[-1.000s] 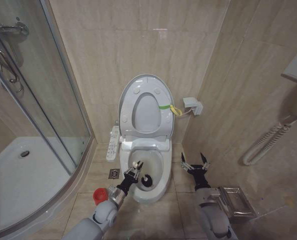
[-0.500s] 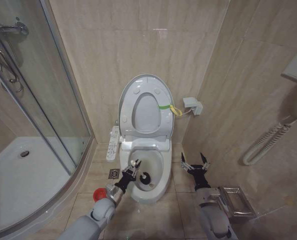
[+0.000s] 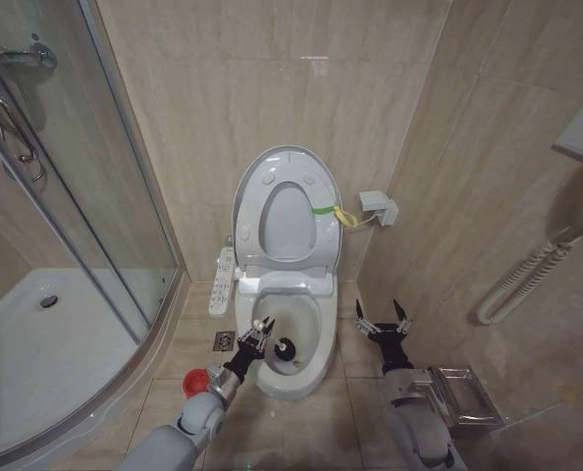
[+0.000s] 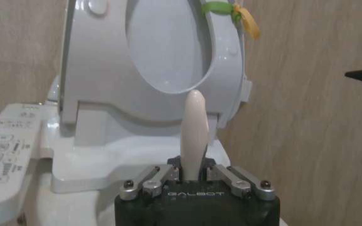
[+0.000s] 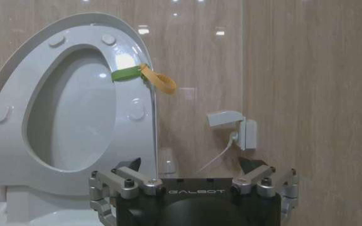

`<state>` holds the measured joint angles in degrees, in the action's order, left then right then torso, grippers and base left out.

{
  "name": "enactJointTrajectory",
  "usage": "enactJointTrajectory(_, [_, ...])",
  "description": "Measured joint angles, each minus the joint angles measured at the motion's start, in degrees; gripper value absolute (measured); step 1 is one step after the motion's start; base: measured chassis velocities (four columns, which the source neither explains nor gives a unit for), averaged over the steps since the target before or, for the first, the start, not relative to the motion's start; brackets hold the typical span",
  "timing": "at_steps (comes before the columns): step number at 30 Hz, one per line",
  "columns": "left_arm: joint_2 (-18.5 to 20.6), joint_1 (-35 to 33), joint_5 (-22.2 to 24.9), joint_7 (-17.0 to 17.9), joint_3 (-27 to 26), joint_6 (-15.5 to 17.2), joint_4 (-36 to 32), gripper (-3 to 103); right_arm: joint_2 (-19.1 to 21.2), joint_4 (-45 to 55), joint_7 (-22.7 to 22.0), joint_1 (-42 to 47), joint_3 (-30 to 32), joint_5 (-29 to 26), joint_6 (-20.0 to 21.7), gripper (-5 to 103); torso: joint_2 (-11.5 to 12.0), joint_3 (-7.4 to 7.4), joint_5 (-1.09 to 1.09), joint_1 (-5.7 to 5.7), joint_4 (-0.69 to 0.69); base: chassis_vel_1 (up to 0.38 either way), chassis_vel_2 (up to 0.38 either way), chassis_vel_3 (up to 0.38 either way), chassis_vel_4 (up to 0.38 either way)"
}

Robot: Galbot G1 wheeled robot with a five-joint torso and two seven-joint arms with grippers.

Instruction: Open the toilet lid, clean the toilet bowl with a toilet brush, close the toilet lid, and flush.

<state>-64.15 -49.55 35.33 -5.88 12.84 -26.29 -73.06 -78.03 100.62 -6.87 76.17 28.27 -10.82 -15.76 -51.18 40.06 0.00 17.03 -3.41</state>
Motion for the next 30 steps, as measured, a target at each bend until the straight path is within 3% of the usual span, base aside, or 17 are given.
enactJointTrajectory(12, [4.81,-2.48,1.33,3.48,3.57,4.74,-13.32,19,0.0,-0.01,0.0,0.0,0.0,0.0,0.0,100,0.0,0.0,0.0,0.0,0.0,0.0,0.0,0.0,0.0])
enactJointTrajectory(23, [0.84,0.19,1.49,-1.36,0.46,0.04,-0.32,19,0.0,0.0,0.0,0.0,0.0,0.0,0.0,100,0.0,0.0,0.0,0.0,0.0,0.0,0.0,0.0,0.0])
enactJointTrajectory(30, [1.97,0.34,1.75,-1.56,0.22,0.14,-3.17,19,0.0,0.0,0.0,0.0,0.0,0.0,0.0,100,0.0,0.0,0.0,0.0,-0.01,0.0,0.0,0.0,0.0])
